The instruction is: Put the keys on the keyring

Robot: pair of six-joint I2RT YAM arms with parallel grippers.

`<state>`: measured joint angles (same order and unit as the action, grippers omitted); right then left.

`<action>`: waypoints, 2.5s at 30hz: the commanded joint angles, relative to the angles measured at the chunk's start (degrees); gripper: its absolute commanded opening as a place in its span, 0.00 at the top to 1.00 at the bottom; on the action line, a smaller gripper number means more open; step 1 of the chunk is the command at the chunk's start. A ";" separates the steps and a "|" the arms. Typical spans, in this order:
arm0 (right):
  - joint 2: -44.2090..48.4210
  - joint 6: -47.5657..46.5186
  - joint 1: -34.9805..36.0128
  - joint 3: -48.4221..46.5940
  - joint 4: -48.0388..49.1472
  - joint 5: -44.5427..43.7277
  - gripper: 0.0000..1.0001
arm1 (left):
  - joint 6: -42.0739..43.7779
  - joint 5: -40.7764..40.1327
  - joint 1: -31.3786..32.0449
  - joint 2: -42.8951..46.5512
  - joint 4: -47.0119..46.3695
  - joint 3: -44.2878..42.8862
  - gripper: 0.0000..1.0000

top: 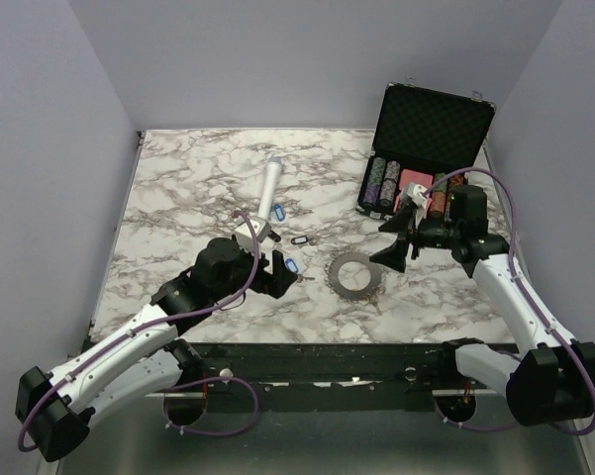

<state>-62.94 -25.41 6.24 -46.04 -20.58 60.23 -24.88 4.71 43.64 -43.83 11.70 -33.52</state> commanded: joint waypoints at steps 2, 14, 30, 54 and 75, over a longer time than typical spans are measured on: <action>1.50 0.80 -0.44 1.30 4.05 4.46 0.00 | -1.65 -4.27 0.40 -1.87 3.68 -2.78 0.04; -0.17 -0.25 -0.44 1.74 4.14 2.27 0.00 | -0.60 -8.93 0.05 -3.89 3.50 -4.18 0.01; 0.01 1.06 -0.44 1.92 5.29 0.86 0.00 | -5.08 0.38 -9.09 -16.35 2.79 -11.65 0.01; -6.13 7.32 1.57 0.44 7.42 -2.47 0.02 | 6.95 7.07 -17.53 -45.93 21.71 -43.23 0.14; -59.83 -9.47 21.45 -61.51 -32.93 -22.26 0.14 | 14.95 -1.11 -19.91 16.41 9.92 -3.22 0.01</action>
<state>-116.46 -29.12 28.01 -99.09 -39.90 39.88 -12.95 6.46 23.99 -30.39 24.49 -40.53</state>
